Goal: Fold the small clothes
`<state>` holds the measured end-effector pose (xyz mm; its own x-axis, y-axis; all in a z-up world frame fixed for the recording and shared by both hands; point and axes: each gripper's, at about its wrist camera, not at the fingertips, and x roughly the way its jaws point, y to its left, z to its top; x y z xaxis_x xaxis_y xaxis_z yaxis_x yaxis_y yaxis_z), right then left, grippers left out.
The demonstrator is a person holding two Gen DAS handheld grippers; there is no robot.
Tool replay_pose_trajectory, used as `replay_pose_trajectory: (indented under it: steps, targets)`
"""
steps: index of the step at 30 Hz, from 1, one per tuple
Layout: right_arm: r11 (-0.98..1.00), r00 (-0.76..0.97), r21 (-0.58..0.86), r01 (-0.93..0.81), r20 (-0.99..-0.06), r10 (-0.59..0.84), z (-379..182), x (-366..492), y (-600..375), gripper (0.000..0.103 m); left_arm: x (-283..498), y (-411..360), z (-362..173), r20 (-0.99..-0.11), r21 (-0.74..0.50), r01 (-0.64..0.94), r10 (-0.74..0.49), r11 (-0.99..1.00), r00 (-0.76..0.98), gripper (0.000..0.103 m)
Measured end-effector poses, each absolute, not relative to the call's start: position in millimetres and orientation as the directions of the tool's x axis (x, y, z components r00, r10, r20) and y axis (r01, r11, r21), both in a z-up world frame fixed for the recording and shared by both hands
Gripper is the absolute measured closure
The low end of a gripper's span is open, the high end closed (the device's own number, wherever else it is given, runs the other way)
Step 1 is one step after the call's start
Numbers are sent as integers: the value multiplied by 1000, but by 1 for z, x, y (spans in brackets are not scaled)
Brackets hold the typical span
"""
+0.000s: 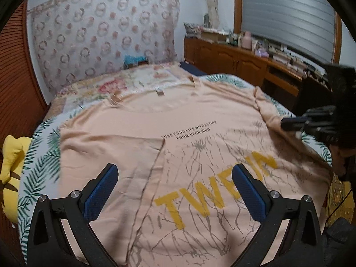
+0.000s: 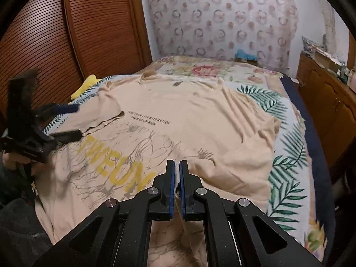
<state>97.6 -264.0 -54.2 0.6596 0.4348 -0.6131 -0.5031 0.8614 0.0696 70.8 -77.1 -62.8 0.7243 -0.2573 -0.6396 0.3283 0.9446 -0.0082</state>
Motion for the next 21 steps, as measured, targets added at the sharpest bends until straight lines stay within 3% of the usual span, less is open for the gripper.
replay_pose_trajectory:
  steps: [2,8,16,21]
  targets:
    - [859,654,77,-506,-615,440,-55,101,-257,93,69,-73,-60,-624,-7,319,-253,948,739,0]
    - [884,707,44,-466,-582,402,-37,95,-272,61,68,-66,-58,-605,-45,313,-275,949,747,0]
    - [947,751,17,-321,-605,265,-51,95,-324,61,58,-71,-57,-596,-34,328,-282,944,752,0]
    - [947,695,75,-311,-662,281,-77,106,-333,61,58,-72,-61,-601,-42,334,-291,942,744,0]
